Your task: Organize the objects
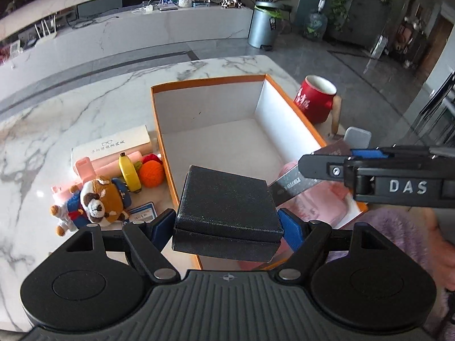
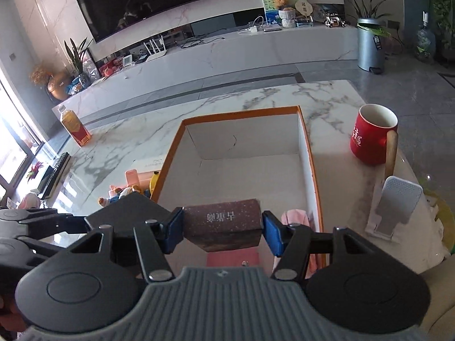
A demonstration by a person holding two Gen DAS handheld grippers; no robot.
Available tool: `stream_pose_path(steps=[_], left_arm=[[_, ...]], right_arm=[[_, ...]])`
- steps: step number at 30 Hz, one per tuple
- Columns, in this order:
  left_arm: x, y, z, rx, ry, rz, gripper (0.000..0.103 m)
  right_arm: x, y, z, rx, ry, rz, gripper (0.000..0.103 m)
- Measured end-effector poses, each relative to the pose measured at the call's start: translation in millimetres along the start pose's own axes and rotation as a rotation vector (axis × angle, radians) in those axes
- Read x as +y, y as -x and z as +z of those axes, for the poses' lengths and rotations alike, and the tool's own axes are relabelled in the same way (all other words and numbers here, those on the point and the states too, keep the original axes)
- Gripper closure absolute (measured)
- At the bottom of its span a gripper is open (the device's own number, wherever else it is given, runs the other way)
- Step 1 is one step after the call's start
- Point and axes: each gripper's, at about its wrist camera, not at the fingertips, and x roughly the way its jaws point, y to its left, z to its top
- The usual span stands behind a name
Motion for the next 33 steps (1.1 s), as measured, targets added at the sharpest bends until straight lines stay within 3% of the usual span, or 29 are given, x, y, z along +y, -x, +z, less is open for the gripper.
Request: stream_pose_path(steps=[3,7,12,20,23,27,33], left_arm=[[-20.7,-15.4,-1.5,0.036,-0.112,0.089,0.013],[-39.3,-32.8,-1.3,0.107,-0.301,0.154,0.013],[-44.4,-50.9,13.8,0.286,-0.473,0.096,0.012],[-58.9,-93.5,34.6,0.573,-0.791,0.065,0.012],[-61.3,-116.6,35.3,0.691,-0.864,0.058,0.012],[-57.0,-141.5,33.3,0.818,-0.860,-0.008,0.012],[-43.9,-154.3,20.4,0.864,-0.845,-0.101,0.012]], right_arm=[[-7.4,-10.1,0.6,0.010,-0.017,0.028,0.042],[-20.3,-20.2,2.0,0.019,-0.031,0.045,0.042],[-31.3,-29.9,3.2,0.035,-0.032,0.098,0.042],[-39.0,-43.8,2.6,0.054,-0.067,0.144,0.042],[-43.0,-46.4,1.5,0.057,-0.093,0.156,0.042],[-47.1,-53.1,-2.3,0.071,-0.137,0.191,0.042],[-44.6,-68.8,-5.5,0.104,-0.137,0.221,0.042]])
